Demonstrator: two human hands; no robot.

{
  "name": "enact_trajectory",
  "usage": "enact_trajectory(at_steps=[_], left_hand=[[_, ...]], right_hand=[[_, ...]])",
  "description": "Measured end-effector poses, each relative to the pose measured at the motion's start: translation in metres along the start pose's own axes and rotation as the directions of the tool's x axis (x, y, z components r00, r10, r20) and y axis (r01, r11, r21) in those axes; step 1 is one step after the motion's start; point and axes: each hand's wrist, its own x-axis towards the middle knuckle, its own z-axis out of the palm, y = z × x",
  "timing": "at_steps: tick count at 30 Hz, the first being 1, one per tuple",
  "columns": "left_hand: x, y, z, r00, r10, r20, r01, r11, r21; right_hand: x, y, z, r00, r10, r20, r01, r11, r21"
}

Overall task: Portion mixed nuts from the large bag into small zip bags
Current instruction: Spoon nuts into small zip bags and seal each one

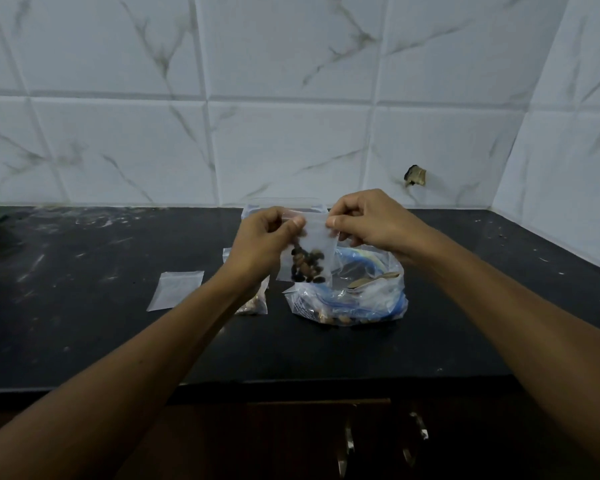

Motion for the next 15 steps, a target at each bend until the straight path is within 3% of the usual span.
enact_trajectory(at_steps=[6, 9, 15], left_hand=[[0.001, 0.001, -0.01, 1.0, 0.0, 0.004, 0.001, 1.0, -0.03], [-0.002, 0.002, -0.016, 0.999, 0.034, 0.018, -0.035, 0.999, 0.002], [-0.004, 0.003, -0.032, 1.0, 0.012, -0.01, -0.012, 0.999, 0.039]], right_hand=[[0.007, -0.009, 0.012, 0.991, -0.135, 0.013, 0.135, 0.99, -0.035], [0.01, -0.011, 0.017, 0.981, -0.195, 0.007, 0.194, 0.971, -0.137], [0.013, -0.025, 0.037, 0.974, -0.224, 0.005, 0.221, 0.953, -0.208]])
